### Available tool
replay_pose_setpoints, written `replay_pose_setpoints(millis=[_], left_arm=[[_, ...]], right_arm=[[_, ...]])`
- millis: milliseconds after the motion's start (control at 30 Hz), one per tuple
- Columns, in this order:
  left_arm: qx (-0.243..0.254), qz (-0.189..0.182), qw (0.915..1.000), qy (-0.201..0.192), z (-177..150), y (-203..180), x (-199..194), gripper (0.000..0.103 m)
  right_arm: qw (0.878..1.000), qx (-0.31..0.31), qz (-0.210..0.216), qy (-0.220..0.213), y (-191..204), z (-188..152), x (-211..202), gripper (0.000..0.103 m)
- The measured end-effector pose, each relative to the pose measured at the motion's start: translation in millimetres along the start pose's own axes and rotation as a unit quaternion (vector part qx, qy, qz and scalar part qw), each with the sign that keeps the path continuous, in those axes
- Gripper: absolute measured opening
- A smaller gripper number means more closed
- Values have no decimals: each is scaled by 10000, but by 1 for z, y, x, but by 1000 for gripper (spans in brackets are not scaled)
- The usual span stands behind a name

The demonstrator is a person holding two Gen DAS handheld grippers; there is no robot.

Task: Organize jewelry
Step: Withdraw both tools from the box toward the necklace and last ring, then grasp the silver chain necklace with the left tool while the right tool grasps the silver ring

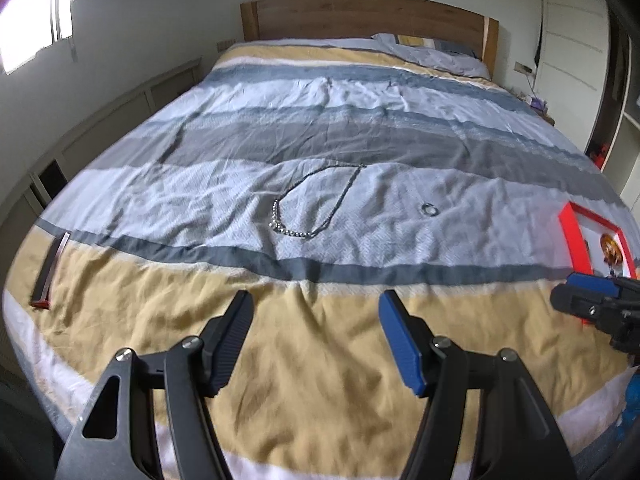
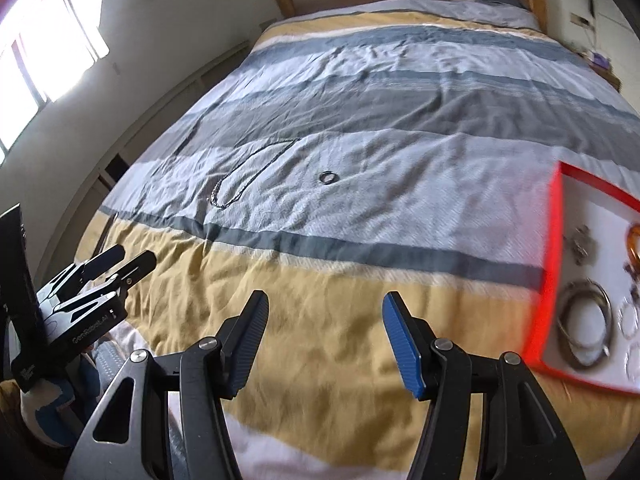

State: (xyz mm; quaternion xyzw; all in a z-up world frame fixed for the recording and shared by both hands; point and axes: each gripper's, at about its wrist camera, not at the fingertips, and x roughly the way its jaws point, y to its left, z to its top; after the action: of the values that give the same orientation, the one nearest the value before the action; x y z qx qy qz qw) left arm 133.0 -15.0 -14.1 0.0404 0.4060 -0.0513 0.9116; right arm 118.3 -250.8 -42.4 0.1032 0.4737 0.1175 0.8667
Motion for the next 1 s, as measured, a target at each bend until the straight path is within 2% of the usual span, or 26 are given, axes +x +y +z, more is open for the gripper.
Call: replay_pose_setpoints(millis=[333, 467, 767, 933, 1000], left_arm=[[-346, -502, 9980, 148, 48, 41, 77, 63], [-726, -966, 9921, 348, 66, 61, 114, 63], [-1163, -1567, 9777, 775, 89, 77, 186, 63], [-885, -2167, 9689, 807, 90, 57, 189, 64], [-595, -2199, 9706, 782, 88, 42, 186, 64]], right_arm=[[9993, -361, 83, 107, 7, 49, 60, 59], [9991, -375, 108, 153, 4, 62, 81, 59], [9990, -350, 121, 270, -9, 74, 114, 59], [9987, -367, 105, 343, -16, 80, 132, 59], [9986, -385, 102, 341, -16, 84, 139, 59]])
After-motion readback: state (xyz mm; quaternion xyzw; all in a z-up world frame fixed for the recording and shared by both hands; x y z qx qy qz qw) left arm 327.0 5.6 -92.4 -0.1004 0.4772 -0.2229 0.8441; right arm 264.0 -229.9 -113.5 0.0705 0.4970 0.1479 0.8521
